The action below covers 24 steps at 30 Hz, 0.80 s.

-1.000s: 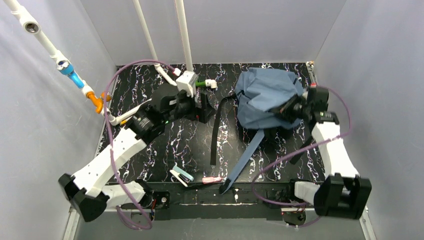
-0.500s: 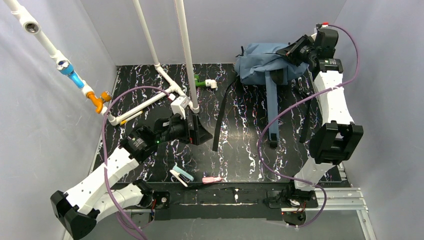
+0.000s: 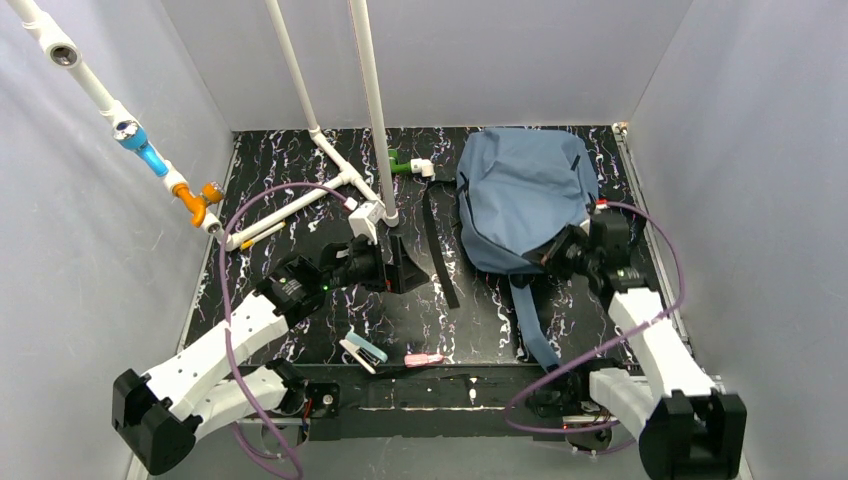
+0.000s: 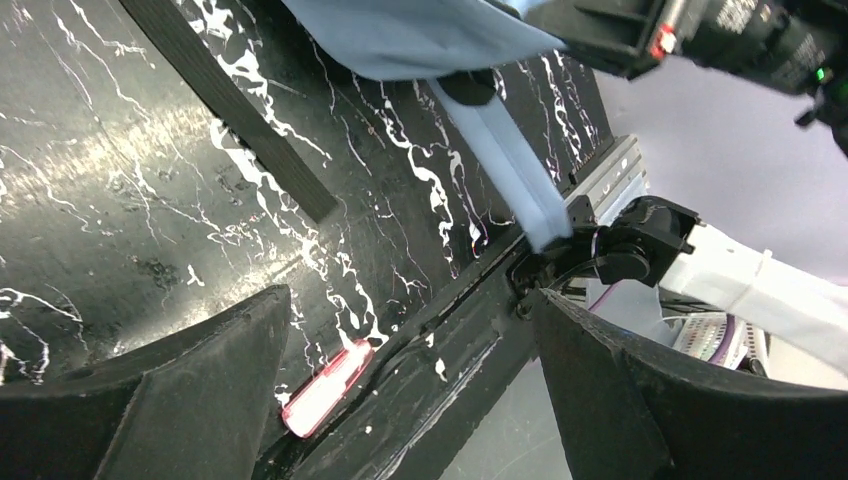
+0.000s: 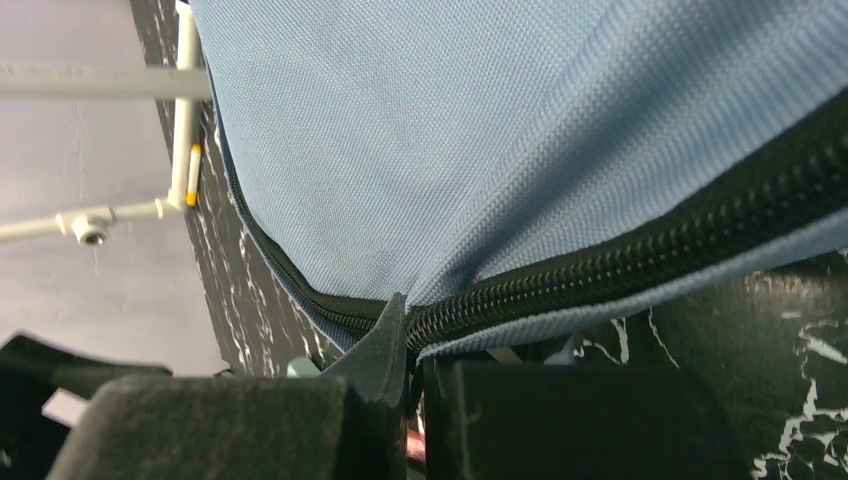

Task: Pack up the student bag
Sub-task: Adjust the student bag at the center of the board.

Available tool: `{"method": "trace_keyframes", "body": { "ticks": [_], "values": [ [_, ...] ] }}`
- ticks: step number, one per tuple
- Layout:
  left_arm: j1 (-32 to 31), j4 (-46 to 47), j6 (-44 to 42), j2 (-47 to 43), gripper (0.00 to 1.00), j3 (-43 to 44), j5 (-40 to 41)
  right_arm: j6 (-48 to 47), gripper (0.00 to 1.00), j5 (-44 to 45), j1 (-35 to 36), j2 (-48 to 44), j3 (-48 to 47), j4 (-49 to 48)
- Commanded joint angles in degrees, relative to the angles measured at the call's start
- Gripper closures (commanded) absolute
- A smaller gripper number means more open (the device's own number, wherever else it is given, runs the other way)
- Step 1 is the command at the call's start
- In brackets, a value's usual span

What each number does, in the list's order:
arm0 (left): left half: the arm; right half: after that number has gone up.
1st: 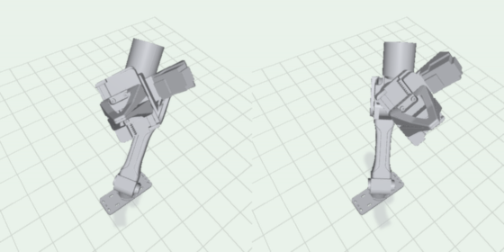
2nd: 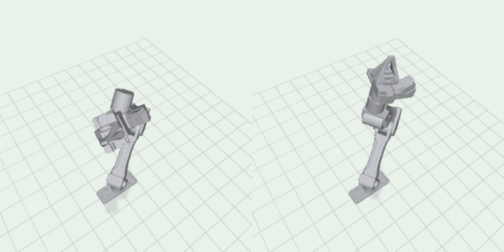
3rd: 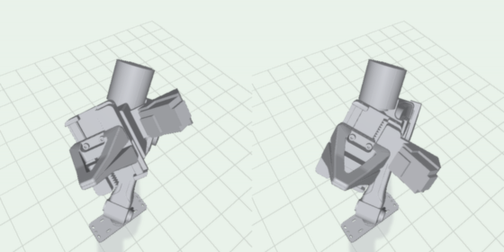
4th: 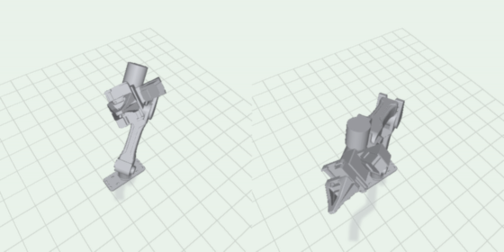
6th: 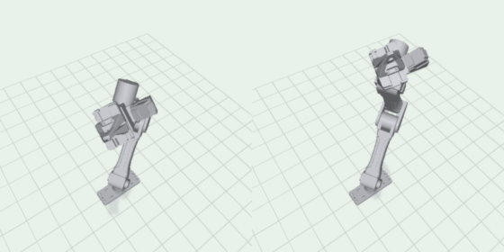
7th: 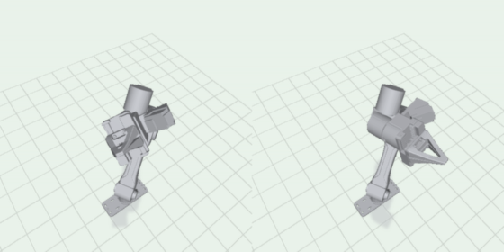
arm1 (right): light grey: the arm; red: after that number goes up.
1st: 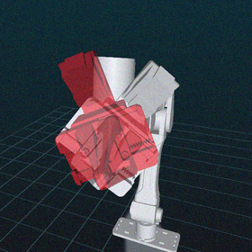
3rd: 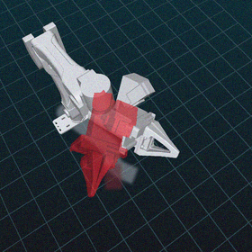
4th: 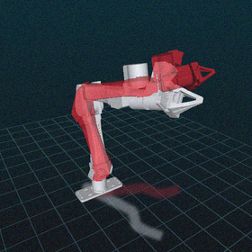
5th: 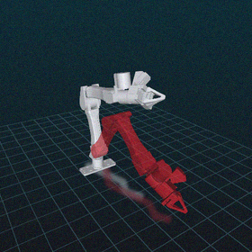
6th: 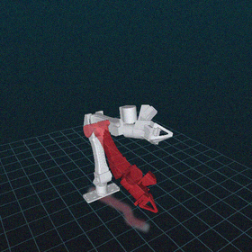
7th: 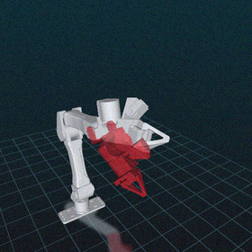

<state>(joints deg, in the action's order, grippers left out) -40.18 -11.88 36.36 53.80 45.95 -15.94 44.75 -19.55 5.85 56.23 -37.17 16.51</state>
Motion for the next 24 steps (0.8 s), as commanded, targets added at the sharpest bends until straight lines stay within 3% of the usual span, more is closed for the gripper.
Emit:
{"method": "trace_keyframes", "body": {
  "ticks": [1, 6, 10, 13, 15, 19, 24],
  "values": [
    [0.2, 5.8, 3.8, 3.8, 0.11, -0.8, -3.1, -2.4, 0.99, -3.4, 0.6, -8.6, 8.2, 0.7],
    [-0.1, 12.2, 10.0, 7.8, 0.13, -1.5, -5.0, -0.6, 0.99, -3.3, 0.6, -16.9, 17.5, 5.8],
    [-0.9, 14.2, 11.5, 9.9, 0.14, -1.0, -1.9, 0.6, 0.91, -3.7, 0.6, -23.9, 20.6, 10.4],
    [-1.7, 14.4, 10.7, 14.0, 0.17, 1.8, -1.2, 0.7, 0.74, -4.3, 0.6, -25.7, 21.3, 12.8],
    [-3.1, 14.3, 9.3, 16.6, 0.19, 4.4, -0.4, -0.7, 0.55, -3.5, 0.6, -25.3, 19.5, 14.7],
    [-8.9, 14.2, 2.0, 20.1, 0.20, 9.0, 7.7, -6.3, 0.27, 3.9, 0.6, -22.3, 7.5, 20.6],
    [-10.8, 14.3, 0.4, 26.2, 0.19, 12.9, 12.3, -12.9, 0.13, 16.8, 0.6, -13.6, -9.1, 24.4]
  ]
}}
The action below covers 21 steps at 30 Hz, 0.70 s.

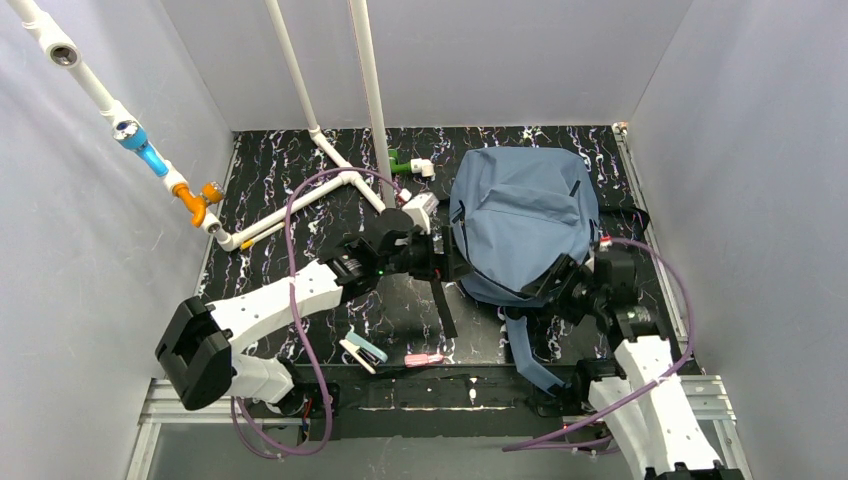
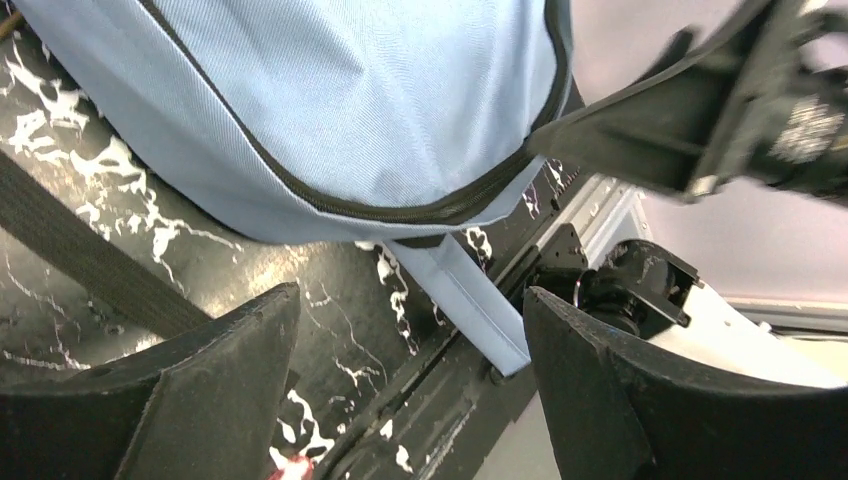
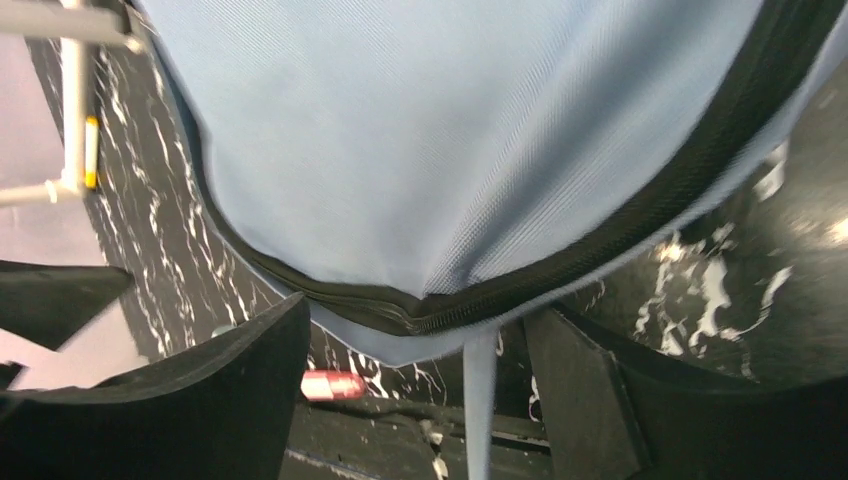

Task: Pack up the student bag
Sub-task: Adjust the student bag at the center of the board, then unzip the student bag at the center of the board.

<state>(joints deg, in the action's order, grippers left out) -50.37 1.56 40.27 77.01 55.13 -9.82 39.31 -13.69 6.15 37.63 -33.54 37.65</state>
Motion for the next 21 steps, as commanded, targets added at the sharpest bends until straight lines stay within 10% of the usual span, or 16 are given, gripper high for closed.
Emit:
{"method": "trace_keyframes", "body": {
  "ticks": [1, 7, 21],
  "values": [
    [-0.7, 0.9, -3.3, 4.2, 0.19, 4.2, 6.6, -8.4, 0.11, 13.9, 0.3, 7.0, -15.3, 3.2],
    [-0.6, 1.0, -3.3, 9.4, 0.15, 5.3, 5.9, -9.3, 0.02, 28.5, 0.1, 19.4, -22.9, -5.6],
    [-0.6, 1.2, -6.2, 13.0, 0.16, 4.8, 6.0, -10.6, 0.09, 30.9, -4.3, 37.1, -26.9, -32.8]
  ]
}}
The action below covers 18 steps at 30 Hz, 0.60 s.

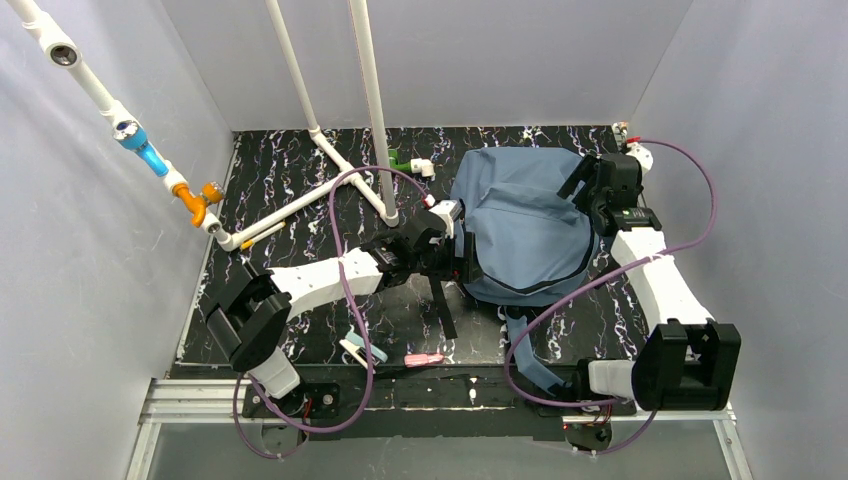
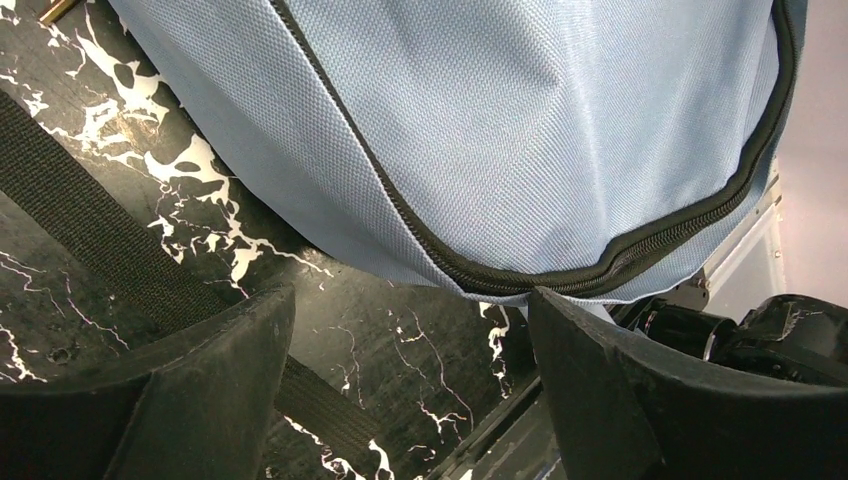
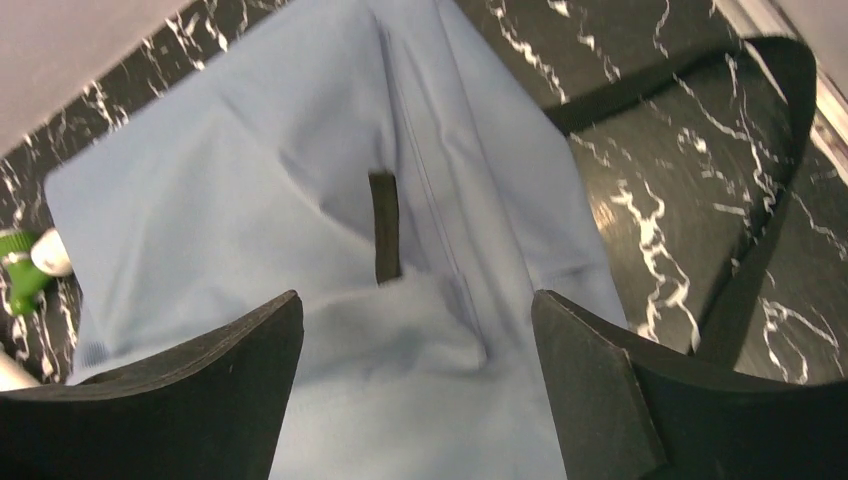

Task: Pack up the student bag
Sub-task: Unzip the student bag at the center of the board.

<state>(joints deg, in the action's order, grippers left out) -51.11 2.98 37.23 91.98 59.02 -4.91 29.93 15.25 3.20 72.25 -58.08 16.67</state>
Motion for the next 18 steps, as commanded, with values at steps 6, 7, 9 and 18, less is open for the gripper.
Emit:
{"method": "trace_keyframes", "body": {
  "ticks": [6, 7, 9, 18],
  "values": [
    [3.3, -1.4, -4.1, -4.8, 0.16, 4.0, -4.8, -1.8, 0.30, -2.0, -5.4, 6.6, -3.6, -14.3],
    [4.2, -1.1, -3.4, -5.0, 0.15, 4.4, -5.4, -2.1, 0.31, -2.8, -5.6, 6.8, -3.4, -15.5],
    [5.6, -0.2, -1.6, -4.7, 0.15, 4.8, -5.6, -3.0, 0.35, -4.9, -5.9, 7.7, -3.7, -16.1],
    [6.8, -0.3, -2.4, 2.8, 0.14, 12.5, -4.7, -4.0, 0.49, -9.3, -6.1, 12.7, -6.3, -17.6]
  ]
}}
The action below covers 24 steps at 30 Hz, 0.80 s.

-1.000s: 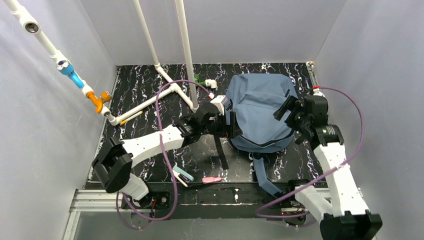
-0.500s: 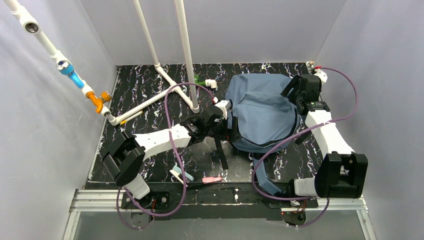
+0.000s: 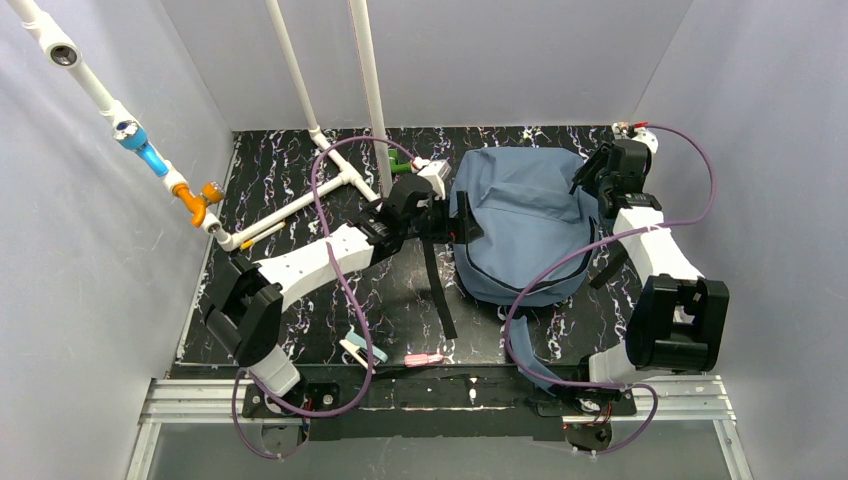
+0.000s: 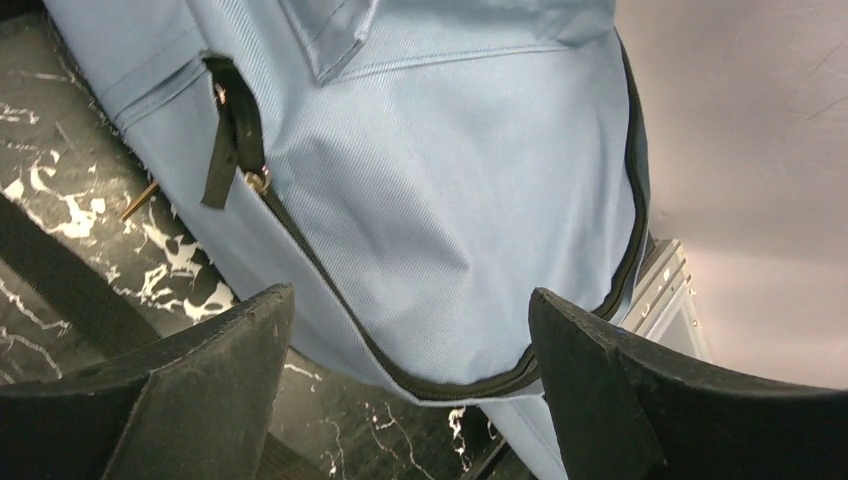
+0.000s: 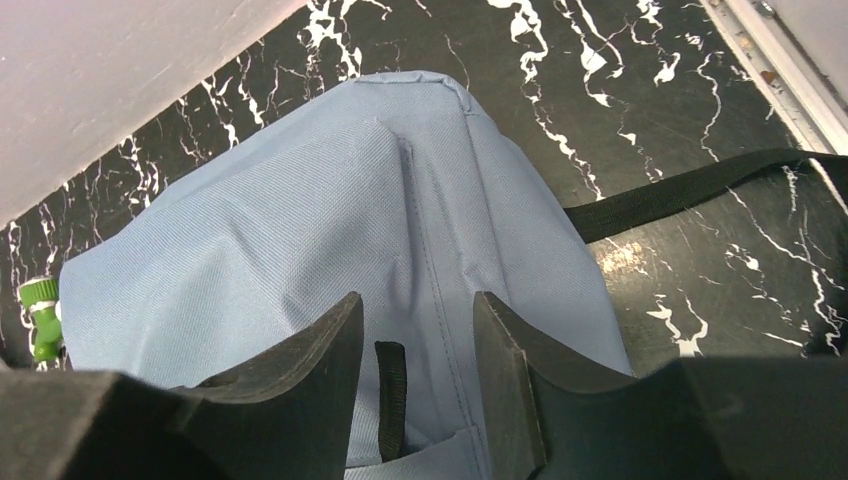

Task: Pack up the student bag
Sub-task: Unzip the student bag at the center of the board.

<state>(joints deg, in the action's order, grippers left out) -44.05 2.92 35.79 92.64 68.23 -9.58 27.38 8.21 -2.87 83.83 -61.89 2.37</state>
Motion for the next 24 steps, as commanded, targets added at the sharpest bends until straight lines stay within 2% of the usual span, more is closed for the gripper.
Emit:
{"method": "trace_keyframes", "body": {
  "ticks": [1, 8, 9, 12, 16, 20, 24],
  "values": [
    [-0.3, -0.3, -1.5, 2.7, 0.14, 3.9, 0.4, -1.6, 0.49, -2.7, -0.1, 1.3, -2.7, -3.3],
    [0.2, -0.8, -3.4, 7.0, 0.15, 7.0, 0.6, -0.5, 0.49, -9.8, -0.1, 2.7, -1.3, -3.9],
    [0.2, -0.7, -3.4, 7.8, 0.16, 7.3, 0.4, -0.3, 0.50, -10.7, -0.1, 2.5, -0.8, -4.5],
    [0.2, -0.7, -2.9, 9.9, 0.21, 7.8, -0.1, -0.4, 0.63, -11.6, -0.1, 1.8, -0.3, -3.8],
    [0.2, -0.3, -1.3, 12.1, 0.33, 7.5, 0.4, -1.4, 0.74, -9.8, -0.1, -0.5, -0.9, -0.1],
    [0.2, -0.2, 0.5, 14.1, 0.47, 7.3, 0.4, -3.7, 0.99, -10.4, -0.1, -1.8, -2.6, 3.5],
    [0.1, 0.0, 1.4, 15.2, 0.62, 6.9, 0.6, -4.2, 0.99, -12.0, 0.4, -3.0, -4.1, 6.2]
  ]
}}
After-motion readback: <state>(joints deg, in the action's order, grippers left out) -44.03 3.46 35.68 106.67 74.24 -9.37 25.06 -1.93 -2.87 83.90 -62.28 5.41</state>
